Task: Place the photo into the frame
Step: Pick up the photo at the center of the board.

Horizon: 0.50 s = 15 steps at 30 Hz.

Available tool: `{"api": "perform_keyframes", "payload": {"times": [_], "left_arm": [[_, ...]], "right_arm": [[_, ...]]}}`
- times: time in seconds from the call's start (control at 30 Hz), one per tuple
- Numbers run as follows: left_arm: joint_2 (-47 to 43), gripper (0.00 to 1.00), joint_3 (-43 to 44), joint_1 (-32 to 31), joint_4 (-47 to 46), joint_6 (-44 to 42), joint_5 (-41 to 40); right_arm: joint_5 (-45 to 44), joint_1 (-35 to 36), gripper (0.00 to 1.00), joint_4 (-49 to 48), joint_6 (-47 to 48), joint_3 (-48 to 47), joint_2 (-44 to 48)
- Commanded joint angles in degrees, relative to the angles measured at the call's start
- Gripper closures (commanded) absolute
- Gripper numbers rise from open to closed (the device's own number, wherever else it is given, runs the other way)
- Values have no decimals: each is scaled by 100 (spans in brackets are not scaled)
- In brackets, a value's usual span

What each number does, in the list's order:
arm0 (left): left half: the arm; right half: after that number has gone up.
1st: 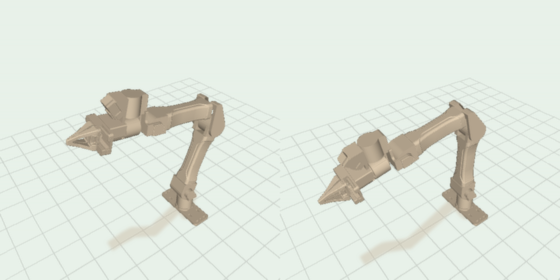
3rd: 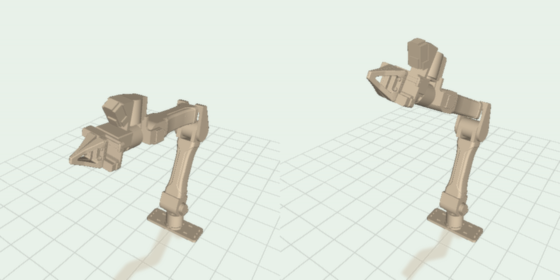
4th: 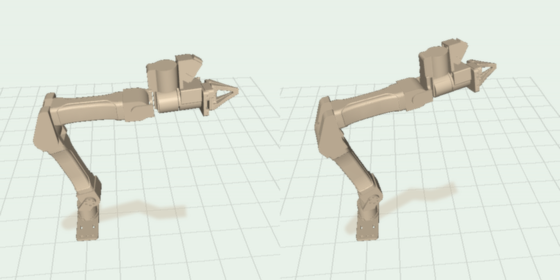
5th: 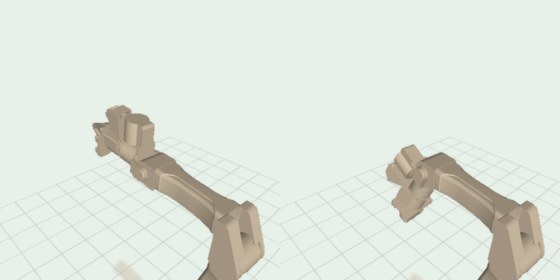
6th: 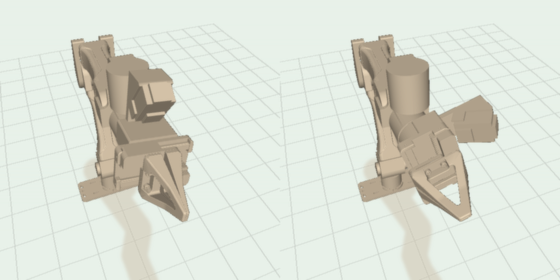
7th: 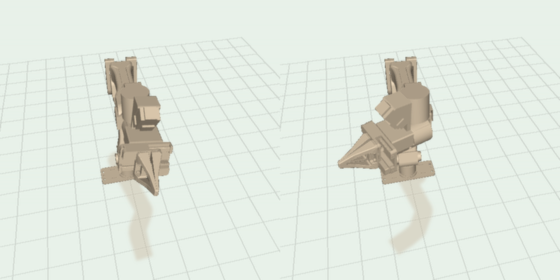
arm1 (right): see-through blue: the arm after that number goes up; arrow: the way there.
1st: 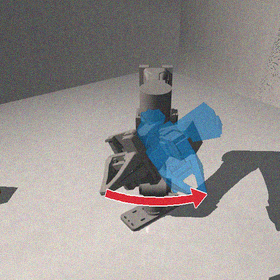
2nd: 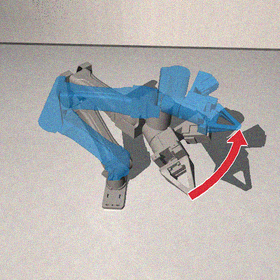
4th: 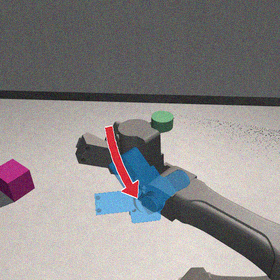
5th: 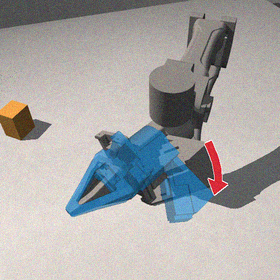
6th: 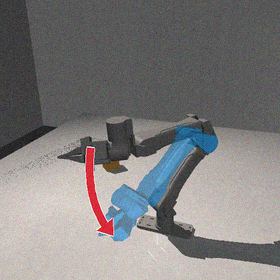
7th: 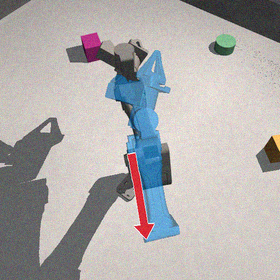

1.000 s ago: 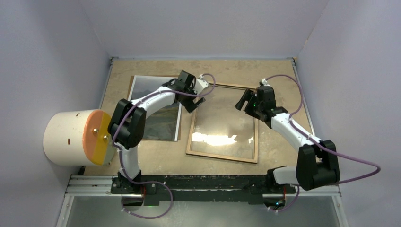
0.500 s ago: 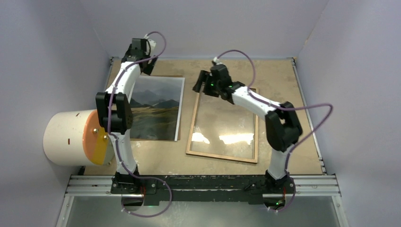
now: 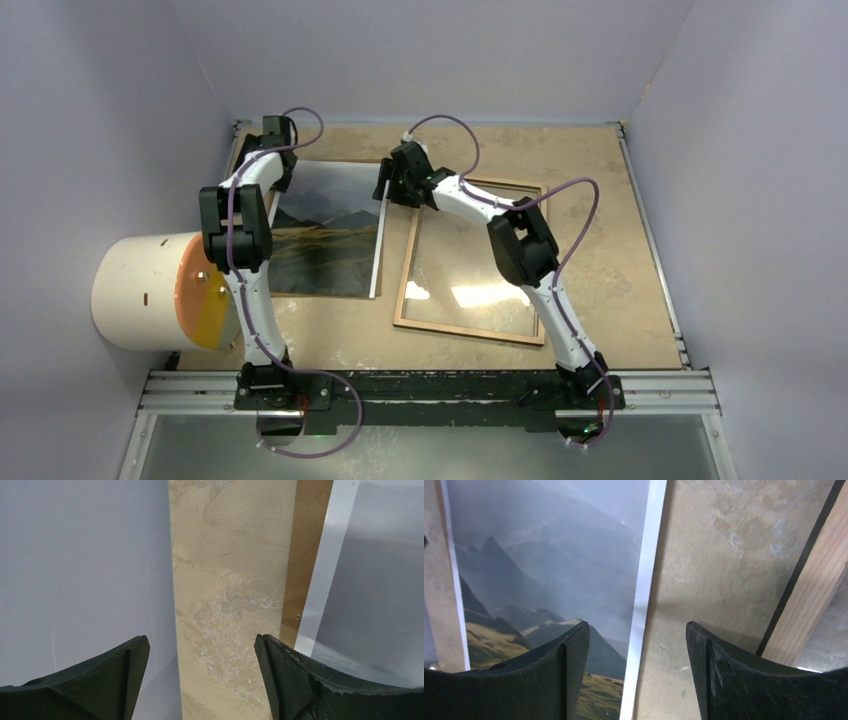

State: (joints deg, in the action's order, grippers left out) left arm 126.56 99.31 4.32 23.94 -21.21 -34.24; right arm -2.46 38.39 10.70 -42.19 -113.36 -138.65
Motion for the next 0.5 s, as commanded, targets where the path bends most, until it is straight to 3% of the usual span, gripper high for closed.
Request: {"api": "perform_keyframes", "payload": {"times": [0.0,0.47], "left_arm": [[58,17,-244,-27,-487,-151,-160],[11,17,-1211,-90,-889,-517,272]], "right_arm": [[-127,-25,28,98,-192,-453,-157],[18,-38,41,-504,-541,-775,-739]]}}
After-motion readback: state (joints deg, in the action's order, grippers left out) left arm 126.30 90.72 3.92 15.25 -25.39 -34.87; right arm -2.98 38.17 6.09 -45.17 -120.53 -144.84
